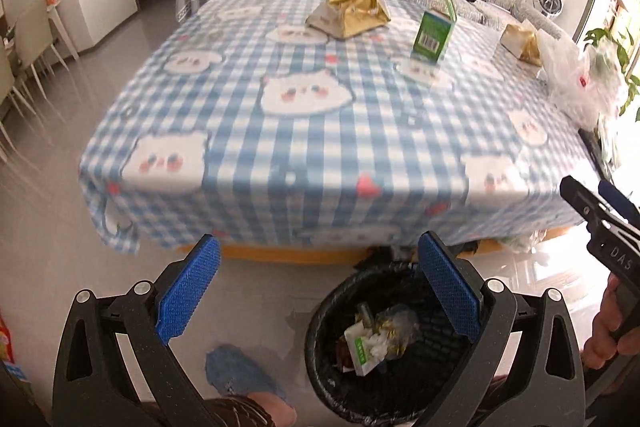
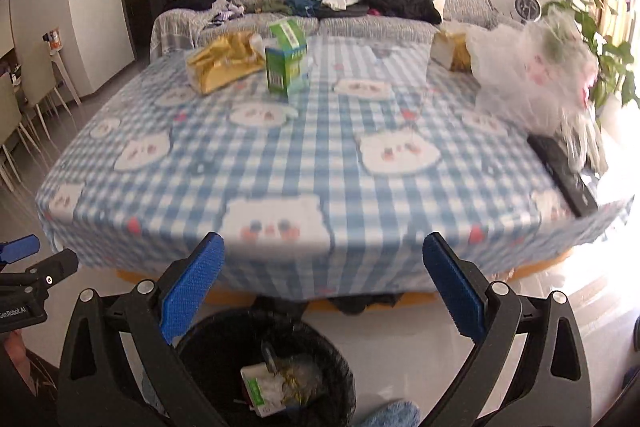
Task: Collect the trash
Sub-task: 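Raise both open tools from the bin back over the table, then grasp the gold foil bag with the left tool while the right tool grasps the green medicine box, then lift the gold bag and green box and carry both over the bin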
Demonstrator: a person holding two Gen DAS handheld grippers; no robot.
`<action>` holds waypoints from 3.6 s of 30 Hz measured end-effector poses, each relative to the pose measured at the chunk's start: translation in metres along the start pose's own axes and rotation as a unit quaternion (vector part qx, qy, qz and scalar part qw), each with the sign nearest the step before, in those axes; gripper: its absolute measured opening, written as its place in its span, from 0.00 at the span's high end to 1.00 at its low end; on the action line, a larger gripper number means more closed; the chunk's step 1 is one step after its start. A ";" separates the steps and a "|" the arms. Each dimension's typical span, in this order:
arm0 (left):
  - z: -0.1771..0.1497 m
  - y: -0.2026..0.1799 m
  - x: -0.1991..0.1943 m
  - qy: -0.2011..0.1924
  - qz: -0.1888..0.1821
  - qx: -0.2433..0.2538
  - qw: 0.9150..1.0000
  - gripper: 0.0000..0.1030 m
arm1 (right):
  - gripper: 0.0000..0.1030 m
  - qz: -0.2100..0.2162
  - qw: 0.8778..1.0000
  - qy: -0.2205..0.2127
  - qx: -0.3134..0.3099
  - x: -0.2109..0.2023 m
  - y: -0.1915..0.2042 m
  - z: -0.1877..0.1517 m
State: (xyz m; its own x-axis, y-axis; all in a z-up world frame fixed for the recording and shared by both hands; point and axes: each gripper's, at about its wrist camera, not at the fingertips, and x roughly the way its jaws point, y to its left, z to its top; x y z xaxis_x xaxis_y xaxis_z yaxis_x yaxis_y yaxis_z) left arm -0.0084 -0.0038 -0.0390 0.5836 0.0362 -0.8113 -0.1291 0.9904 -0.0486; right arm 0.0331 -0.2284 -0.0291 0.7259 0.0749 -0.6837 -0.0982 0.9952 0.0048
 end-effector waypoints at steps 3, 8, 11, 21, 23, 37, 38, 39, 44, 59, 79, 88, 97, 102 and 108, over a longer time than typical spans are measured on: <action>0.024 -0.001 0.007 -0.006 0.007 -0.001 1.000 0.06 | 0.08 0.005 1.000 -0.008 -0.005 0.009 0.002 0.023; 0.065 -0.003 0.025 -0.005 0.011 0.001 1.000 0.06 | 0.08 0.020 1.000 -0.012 -0.007 0.035 0.007 0.058; 0.092 -0.003 0.040 -0.005 0.020 0.002 1.000 0.06 | 0.08 0.020 1.000 -0.013 -0.011 0.051 0.012 0.077; 0.169 -0.004 0.089 -0.006 0.031 0.000 0.999 0.06 | 0.08 0.017 0.999 -0.021 -0.030 0.103 0.025 0.119; 0.183 -0.005 0.103 -0.004 0.032 -0.001 0.999 0.06 | 0.08 0.020 0.999 -0.018 -0.030 0.117 0.027 0.125; 0.266 -0.016 0.200 0.007 0.023 0.024 0.999 0.06 | 0.08 0.022 0.999 0.000 -0.026 0.205 0.036 0.160; 0.270 -0.017 0.207 0.010 0.022 0.028 0.999 0.06 | 0.08 0.022 0.999 0.002 -0.024 0.210 0.035 0.161; 0.275 -0.018 0.213 0.011 0.023 0.031 0.999 0.06 | 0.08 0.022 0.999 0.003 -0.024 0.214 0.034 0.162; 0.286 -0.020 0.232 0.014 0.019 0.035 0.999 0.06 | 0.08 0.027 0.999 0.006 -0.015 0.230 0.032 0.167; 0.287 -0.023 0.253 0.029 0.005 0.022 0.999 0.35 | 0.17 0.021 1.000 -0.003 -0.011 0.241 0.040 0.172; 0.278 -0.020 0.229 0.016 0.023 0.027 0.999 0.84 | 0.44 0.024 0.999 -0.014 -0.024 0.229 0.039 0.171; 0.266 -0.015 0.205 0.011 0.021 0.021 0.999 0.87 | 0.44 0.027 0.999 -0.018 -0.034 0.207 0.046 0.165; 0.244 -0.012 0.175 0.010 0.020 0.019 1.000 0.90 | 0.44 0.034 0.999 -0.020 -0.034 0.178 0.051 0.156; 0.226 -0.011 0.155 0.007 0.023 0.020 1.000 0.90 | 0.44 0.034 0.998 -0.022 -0.041 0.154 0.054 0.147; 0.198 -0.004 0.133 0.008 0.026 0.017 0.999 0.90 | 0.44 0.031 0.998 -0.021 -0.049 0.131 0.054 0.132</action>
State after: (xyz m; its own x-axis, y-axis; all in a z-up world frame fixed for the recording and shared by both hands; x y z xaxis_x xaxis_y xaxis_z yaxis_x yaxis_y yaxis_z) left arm 0.2282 0.0235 -0.0317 0.5636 0.0854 -0.8216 -0.1317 0.9912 0.0127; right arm 0.2128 -0.1565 -0.0215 0.7441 0.1408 -0.6530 -0.2079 0.9778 -0.0261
